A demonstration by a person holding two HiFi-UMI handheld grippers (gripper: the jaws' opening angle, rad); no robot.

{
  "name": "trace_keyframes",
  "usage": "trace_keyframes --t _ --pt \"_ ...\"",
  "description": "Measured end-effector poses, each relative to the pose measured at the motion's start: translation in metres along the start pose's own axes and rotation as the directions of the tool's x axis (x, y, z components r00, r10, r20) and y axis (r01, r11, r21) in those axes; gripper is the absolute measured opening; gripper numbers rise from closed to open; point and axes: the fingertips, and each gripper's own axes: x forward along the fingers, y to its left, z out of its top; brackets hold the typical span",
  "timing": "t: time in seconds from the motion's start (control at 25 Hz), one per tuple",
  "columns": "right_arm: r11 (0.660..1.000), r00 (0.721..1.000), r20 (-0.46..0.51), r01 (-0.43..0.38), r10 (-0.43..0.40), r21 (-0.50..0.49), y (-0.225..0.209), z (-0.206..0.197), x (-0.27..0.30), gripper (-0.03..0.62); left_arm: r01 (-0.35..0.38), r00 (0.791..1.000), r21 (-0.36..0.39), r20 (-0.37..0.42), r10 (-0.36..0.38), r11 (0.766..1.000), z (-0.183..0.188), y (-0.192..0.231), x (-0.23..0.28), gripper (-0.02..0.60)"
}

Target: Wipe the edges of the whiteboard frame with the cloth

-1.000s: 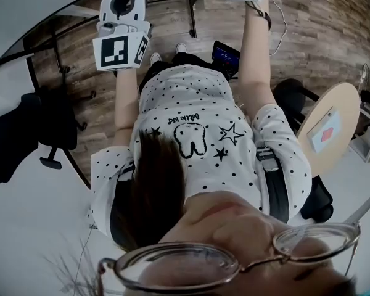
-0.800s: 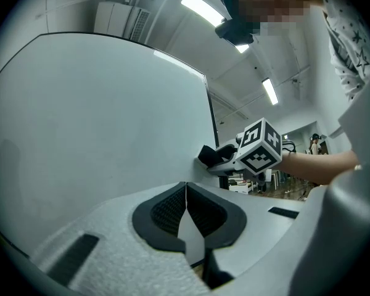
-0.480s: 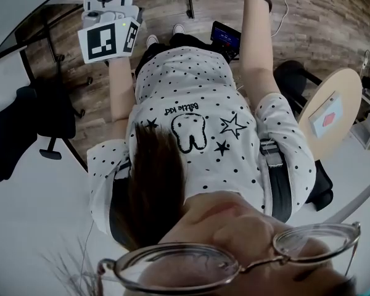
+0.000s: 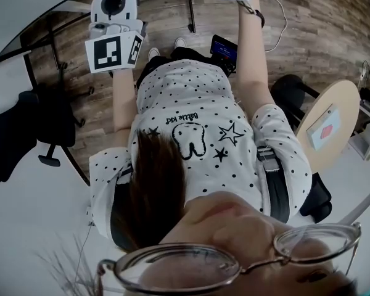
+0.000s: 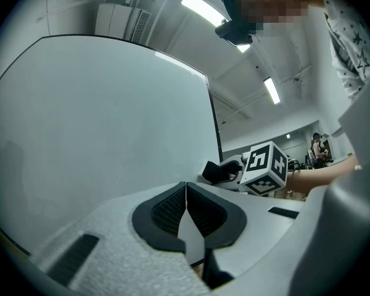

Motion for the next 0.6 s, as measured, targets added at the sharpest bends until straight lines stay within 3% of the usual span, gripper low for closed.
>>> trace_keyframes --t 0.48,0.6 --pt "1.000 1.000 -0.010 -0.020 0.020 0.021 0.012 -0.006 0.002 0.238 -0.001 1.000 -0.002 -0.004 0.001 1.000 0.002 0.001 -0.003 0.020" --pt "0.999 1.000 0.025 -0.004 0.003 0.044 0.008 0.002 0.001 0.238 -0.002 1.000 0.000 0.000 0.002 1.000 0.007 0.000 -0.004 0.020"
